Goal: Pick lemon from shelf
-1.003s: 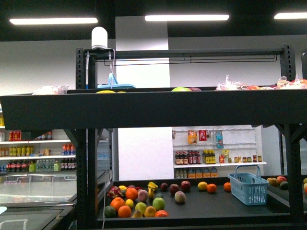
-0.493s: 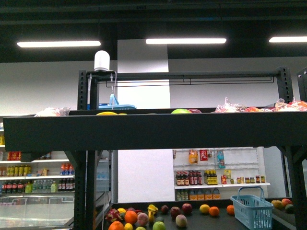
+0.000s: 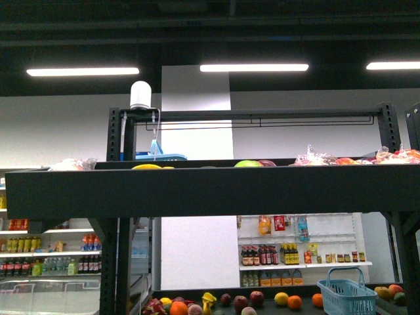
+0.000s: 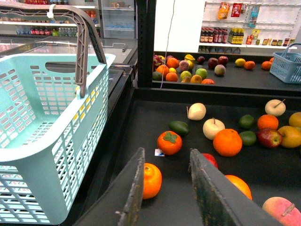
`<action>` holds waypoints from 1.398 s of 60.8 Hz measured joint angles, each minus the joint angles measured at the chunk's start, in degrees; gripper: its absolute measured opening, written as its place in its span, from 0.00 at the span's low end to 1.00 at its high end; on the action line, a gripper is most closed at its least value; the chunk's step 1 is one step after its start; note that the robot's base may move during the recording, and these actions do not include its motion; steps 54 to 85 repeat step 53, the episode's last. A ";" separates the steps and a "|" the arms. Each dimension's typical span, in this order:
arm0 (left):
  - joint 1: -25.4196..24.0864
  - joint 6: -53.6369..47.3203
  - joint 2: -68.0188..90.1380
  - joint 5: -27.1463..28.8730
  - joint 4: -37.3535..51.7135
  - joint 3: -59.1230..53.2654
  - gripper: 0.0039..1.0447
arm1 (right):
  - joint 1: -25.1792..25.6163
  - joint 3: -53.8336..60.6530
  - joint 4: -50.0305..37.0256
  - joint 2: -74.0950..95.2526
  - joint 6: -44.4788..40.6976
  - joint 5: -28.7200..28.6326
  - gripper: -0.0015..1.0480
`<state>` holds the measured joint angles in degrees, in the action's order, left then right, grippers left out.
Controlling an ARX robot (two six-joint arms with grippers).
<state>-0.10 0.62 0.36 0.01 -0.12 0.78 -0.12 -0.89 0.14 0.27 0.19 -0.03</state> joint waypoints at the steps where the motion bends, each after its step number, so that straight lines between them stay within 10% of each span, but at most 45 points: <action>1: 0.00 0.00 0.00 0.00 0.00 0.00 0.51 | 0.00 0.00 0.00 0.00 0.00 0.00 0.93; 16: 0.00 -0.09 0.00 0.00 0.00 0.00 0.94 | 0.00 0.00 0.00 0.00 0.00 0.00 0.93; 85: 0.00 -0.11 0.00 0.00 0.00 0.00 0.93 | 0.00 0.00 0.00 0.00 0.00 0.00 0.93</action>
